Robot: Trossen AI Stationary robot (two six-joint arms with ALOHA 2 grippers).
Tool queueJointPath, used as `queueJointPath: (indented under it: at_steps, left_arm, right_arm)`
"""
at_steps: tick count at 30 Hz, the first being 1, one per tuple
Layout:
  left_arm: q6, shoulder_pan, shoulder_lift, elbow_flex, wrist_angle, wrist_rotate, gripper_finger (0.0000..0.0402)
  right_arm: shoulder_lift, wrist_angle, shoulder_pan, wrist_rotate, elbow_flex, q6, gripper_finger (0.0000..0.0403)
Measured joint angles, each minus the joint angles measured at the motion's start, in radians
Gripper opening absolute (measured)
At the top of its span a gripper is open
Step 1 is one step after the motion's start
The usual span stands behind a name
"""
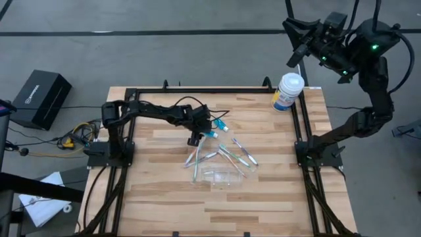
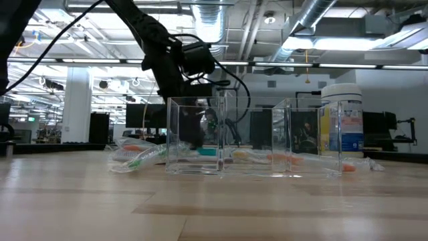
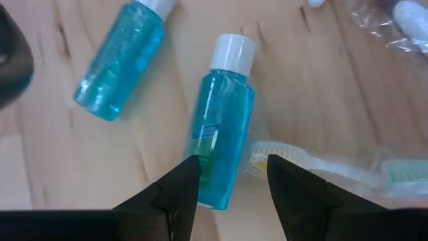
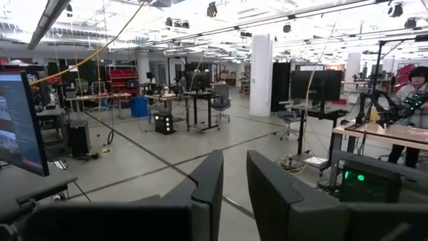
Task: Pick & Place toothbrushing station
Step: Put the blue mouthwash into the transparent organizer
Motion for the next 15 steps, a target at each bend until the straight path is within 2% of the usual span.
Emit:
queueJointPath:
  at_steps: [15]
  left_arm:
    - [0.075,0.078,-0.034,-0.002,0.018,0.003,0.0164]
  right_arm:
    - [0.0,0.016,0.0,-0.023,0.0,-0.016,0.006]
